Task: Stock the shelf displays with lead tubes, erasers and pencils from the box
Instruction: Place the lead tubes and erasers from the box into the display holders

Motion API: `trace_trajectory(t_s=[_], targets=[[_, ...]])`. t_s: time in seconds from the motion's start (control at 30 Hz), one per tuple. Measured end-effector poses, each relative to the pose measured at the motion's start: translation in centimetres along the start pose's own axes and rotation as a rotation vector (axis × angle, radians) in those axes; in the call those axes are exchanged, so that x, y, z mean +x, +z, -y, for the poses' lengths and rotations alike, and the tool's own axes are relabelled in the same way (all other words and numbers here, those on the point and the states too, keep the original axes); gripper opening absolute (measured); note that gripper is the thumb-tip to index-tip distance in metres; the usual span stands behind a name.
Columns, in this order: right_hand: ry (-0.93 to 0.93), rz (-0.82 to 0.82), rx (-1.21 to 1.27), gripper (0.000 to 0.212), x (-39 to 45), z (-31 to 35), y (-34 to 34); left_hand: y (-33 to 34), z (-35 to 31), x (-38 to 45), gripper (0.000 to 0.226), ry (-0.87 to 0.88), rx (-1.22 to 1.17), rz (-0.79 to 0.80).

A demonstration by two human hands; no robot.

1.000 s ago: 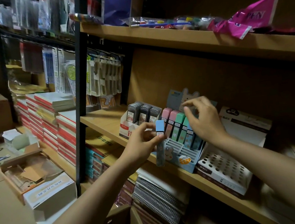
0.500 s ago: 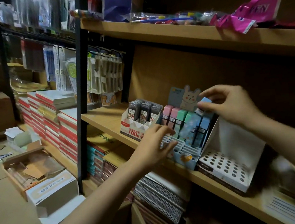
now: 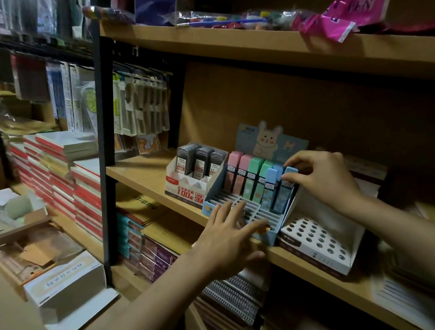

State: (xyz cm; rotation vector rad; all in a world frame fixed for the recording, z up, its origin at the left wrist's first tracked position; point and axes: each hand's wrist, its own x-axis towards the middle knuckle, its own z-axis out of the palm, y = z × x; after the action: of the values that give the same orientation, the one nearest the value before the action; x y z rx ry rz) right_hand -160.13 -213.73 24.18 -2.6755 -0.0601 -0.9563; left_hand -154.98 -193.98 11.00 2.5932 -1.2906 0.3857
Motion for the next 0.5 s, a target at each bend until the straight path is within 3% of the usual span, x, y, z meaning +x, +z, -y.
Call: trace_trajectory(t_s=[0.23,0.5], targets=[[-0.015,0.049,-0.060,0.025,0.2,0.0,0.3,0.3,0.1,0.2,0.067,-0.003,-0.013,-0.010],[-0.012,-0.027,-0.308,0.030,-0.6,-0.9,1.5,-0.4,-0.2,-0.2,0.066,0.007,-0.056,0.028]])
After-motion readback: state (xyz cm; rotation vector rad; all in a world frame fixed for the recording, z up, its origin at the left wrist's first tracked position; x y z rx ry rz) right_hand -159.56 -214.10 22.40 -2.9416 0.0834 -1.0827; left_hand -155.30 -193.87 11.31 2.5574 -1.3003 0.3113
